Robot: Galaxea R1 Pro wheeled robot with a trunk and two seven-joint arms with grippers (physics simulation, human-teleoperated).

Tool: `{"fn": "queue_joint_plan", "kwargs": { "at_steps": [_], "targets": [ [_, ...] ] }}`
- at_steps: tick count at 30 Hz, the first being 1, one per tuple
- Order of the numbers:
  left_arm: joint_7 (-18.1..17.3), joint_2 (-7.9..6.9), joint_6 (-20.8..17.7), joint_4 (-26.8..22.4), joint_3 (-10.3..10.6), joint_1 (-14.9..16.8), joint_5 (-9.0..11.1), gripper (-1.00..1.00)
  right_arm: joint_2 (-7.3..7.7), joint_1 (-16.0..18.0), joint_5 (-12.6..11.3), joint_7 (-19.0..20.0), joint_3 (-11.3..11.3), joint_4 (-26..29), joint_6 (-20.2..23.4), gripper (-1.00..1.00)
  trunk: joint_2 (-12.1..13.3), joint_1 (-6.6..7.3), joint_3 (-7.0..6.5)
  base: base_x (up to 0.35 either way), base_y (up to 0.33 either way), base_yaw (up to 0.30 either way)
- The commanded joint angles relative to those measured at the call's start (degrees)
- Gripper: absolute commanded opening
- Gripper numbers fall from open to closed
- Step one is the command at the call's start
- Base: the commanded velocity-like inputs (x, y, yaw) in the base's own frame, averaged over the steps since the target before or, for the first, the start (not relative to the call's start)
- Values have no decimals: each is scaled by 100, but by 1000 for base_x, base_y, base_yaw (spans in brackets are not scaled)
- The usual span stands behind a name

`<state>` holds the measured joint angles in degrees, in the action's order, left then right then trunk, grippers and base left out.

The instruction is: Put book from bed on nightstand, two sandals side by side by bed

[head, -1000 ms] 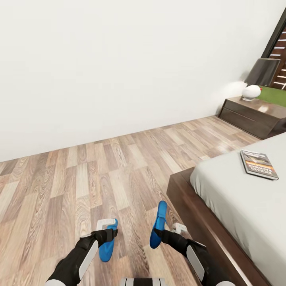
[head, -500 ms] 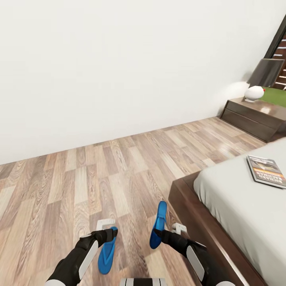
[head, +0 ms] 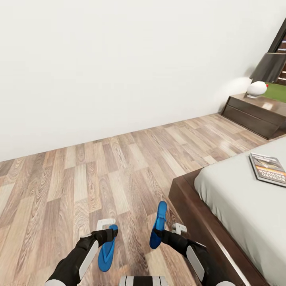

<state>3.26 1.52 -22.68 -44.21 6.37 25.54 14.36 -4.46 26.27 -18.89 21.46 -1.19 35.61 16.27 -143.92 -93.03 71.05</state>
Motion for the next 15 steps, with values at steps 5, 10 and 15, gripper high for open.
{"fn": "queue_joint_plan", "kwargs": {
  "at_steps": [5,10,15],
  "targets": [
    [33,-2,-26,-9,17,1,58,100,-2,1,-62,7,-13,8,48,-100,-9,-11,116,0,0,0],
    [33,-2,-26,-9,17,2,58,100,-2,1,-62,7,-13,8,48,-100,-15,-24,227,0,0,0],
    [29,-2,-26,-10,19,1,58,100,-2,0,-62,7,-13,8,47,-100,-22,-37,337,0,0,0]
  ]
}}
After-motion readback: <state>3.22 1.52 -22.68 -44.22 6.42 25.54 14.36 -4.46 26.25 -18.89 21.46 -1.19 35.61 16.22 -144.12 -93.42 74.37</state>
